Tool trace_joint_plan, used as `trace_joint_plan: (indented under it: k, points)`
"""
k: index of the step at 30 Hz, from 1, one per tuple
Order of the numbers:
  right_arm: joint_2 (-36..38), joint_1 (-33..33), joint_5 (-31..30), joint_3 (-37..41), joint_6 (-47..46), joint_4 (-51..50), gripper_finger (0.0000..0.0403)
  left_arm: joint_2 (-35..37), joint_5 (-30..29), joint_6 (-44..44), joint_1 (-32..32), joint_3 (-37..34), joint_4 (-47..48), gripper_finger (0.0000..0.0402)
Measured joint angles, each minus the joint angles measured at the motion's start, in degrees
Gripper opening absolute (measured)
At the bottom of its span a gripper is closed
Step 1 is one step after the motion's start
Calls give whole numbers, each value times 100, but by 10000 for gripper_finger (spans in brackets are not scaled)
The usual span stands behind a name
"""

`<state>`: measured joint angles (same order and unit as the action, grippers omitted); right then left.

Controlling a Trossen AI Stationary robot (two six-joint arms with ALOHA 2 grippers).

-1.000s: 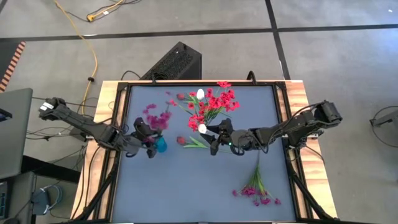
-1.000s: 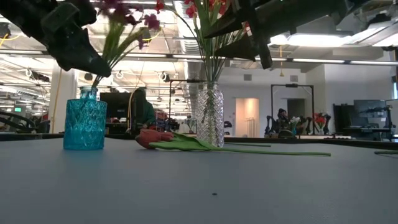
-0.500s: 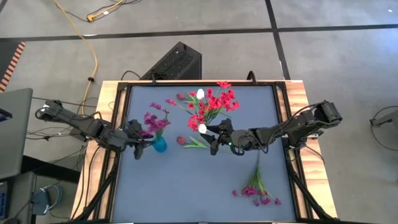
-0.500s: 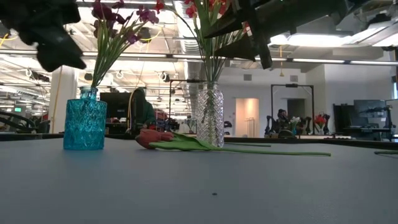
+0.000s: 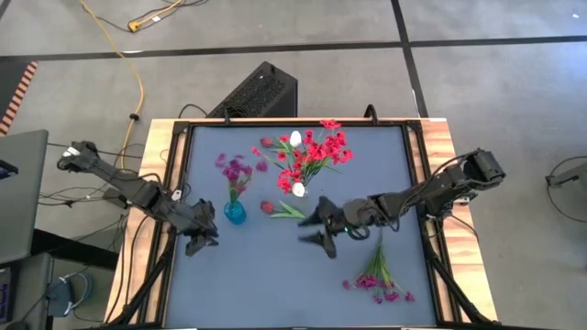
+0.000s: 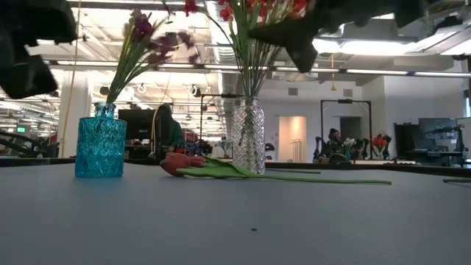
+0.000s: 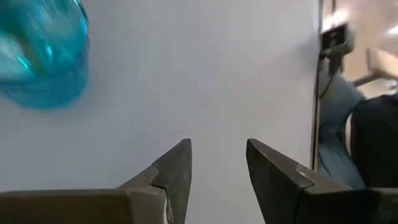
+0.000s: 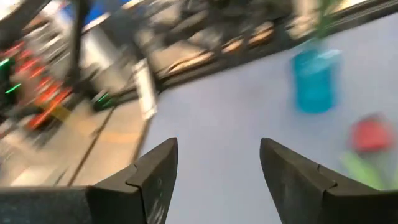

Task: Sort flowers into vase by color
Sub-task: Put the violet flowers into the blue vase

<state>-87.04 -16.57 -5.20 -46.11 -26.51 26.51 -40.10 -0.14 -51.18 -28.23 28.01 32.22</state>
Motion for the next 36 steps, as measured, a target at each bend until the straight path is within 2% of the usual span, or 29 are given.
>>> trace_joint_plan:
  k: [3,7,12,14,17,22,26,29,33,36]
  points:
    - [1,-308,374,0,0,-314,255,-378,40,-334,-386,0,-145,133]
    - [1,-768,413,2,-6,-790,255,-958,-112,-388,-914,0,-970,127]
    - [8,-1034,427,4,-199,-657,255,-1716,-790,285,-1299,0,-2300,123]
    - [10,-1035,713,-80,-138,-949,255,-2055,-986,525,-1383,0,-2810,123]
    - [61,-1044,1120,-412,-5,-2389,255,-2559,-989,832,-1414,0,-3429,122]
    - [67,-1170,1278,-1093,331,-5380,255,-3237,-819,1074,-1410,0,-3955,122]
    - [66,-1199,1288,-1393,872,-7130,255,-3532,-809,1110,-1385,0,-4061,122]
    - [65,-1172,1286,-1531,1548,-8085,255,-3600,-814,1121,-1294,0,-4152,122]
    - [48,-1191,1231,-1548,3415,-9023,255,-3601,-822,1390,-1138,0,-4444,122]
    - [-41,-1304,1025,-1414,4639,-9216,255,-3599,-780,1582,-1034,0,-4599,122]
